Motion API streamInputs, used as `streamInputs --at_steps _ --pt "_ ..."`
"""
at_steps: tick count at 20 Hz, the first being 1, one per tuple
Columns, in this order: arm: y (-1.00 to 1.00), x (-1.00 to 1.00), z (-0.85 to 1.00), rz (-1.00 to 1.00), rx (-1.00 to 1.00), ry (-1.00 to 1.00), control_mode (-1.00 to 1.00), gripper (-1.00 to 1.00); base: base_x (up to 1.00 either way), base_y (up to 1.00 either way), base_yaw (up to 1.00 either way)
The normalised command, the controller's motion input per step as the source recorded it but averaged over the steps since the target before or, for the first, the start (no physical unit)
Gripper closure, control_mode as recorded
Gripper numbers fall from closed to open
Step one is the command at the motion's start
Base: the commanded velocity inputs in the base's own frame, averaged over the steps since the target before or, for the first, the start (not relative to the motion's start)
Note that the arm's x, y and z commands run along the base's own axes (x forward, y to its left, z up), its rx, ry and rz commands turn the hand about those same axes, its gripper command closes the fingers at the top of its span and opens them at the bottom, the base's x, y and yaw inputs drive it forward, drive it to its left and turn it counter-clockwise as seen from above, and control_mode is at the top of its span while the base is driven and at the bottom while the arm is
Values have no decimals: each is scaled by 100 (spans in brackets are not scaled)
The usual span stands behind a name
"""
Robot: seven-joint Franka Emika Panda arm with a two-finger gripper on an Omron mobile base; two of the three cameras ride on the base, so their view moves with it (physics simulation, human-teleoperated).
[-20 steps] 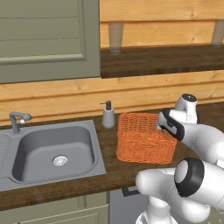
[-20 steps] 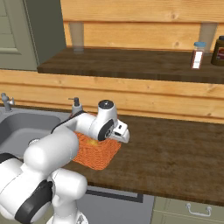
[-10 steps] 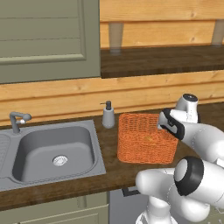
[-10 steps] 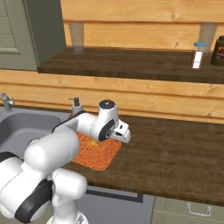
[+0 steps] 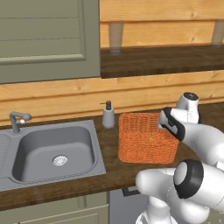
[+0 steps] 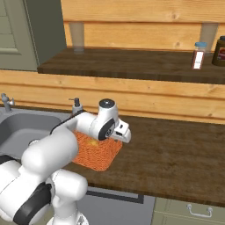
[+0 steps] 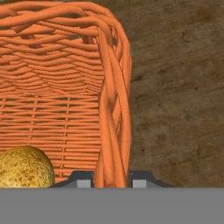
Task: Open the cabinet, pick up the bread from the cabinet and place it in the basket. Then move the basket to the dining counter.
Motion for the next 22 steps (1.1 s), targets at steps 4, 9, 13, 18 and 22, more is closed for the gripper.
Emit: streamInputs --at_steps 4,9,13,18,22 --pt "-5 -29 58 -4 0 0 -100 100 0 0 0" --pt "-8 -30 70 -3 0 0 -100 100 0 0 0" --pt "-15 -17 69 -10 2 0 -100 100 0 0 0" --pt "-12 -31 55 -7 2 -3 -100 100 0 0 0" --pt "-7 -41 47 -3 3 -3 -100 100 0 0 0"
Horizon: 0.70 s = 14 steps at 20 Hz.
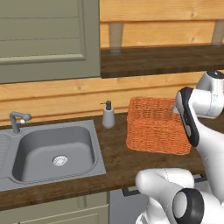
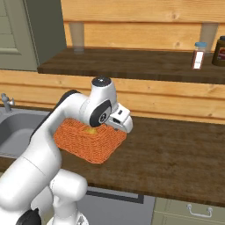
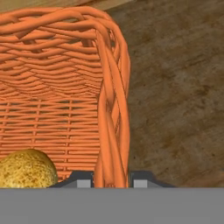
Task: Open the cabinet, pick up the bread from the cabinet and place it in the basket. Then move the basket to the dining counter.
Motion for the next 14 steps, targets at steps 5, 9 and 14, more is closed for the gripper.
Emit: streamInputs --at_steps 5,9,14 --pt "-5 -22 38 0 5 -2 -100 100 0 0 0" --pt "-21 -13 3 0 6 -4 -100 100 0 0 0" --pt "-4 0 0 0 0 -5 -100 100 0 0 0"
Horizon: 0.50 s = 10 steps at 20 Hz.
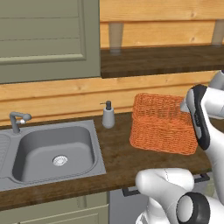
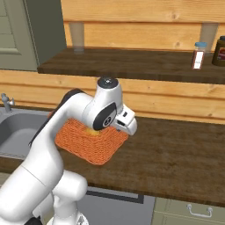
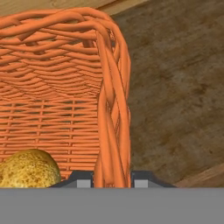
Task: Open the cabinet, pick up the bread from the cabinet and place it in the basket. Then move the basket to the dining counter.
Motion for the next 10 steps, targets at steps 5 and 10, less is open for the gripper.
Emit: streamInputs --at_steps 5,10 --pt "0 0 0 0 0 0 100 100 -43 -12 -2" --pt "0 0 0 0 0 0 100 100 -99 -64 -42"
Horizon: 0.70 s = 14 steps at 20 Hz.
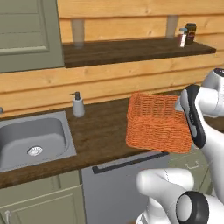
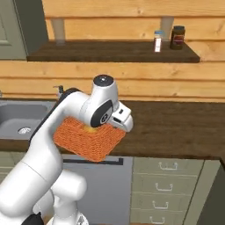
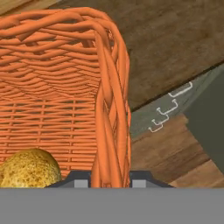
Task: Open the cabinet, pick up the bread from the cabinet and place it in the basket. Then move the basket to the dining counter.
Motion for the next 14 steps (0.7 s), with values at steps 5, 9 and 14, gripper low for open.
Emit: streamInputs --at_steps 5,9,14 --pt "0 0 0 0 0 0 100 100 -64 -25 -77" --pt "0 0 0 0 0 0 100 100 -21 0 -99" --pt "0 0 0 0 0 0 100 100 -5 0 -100"
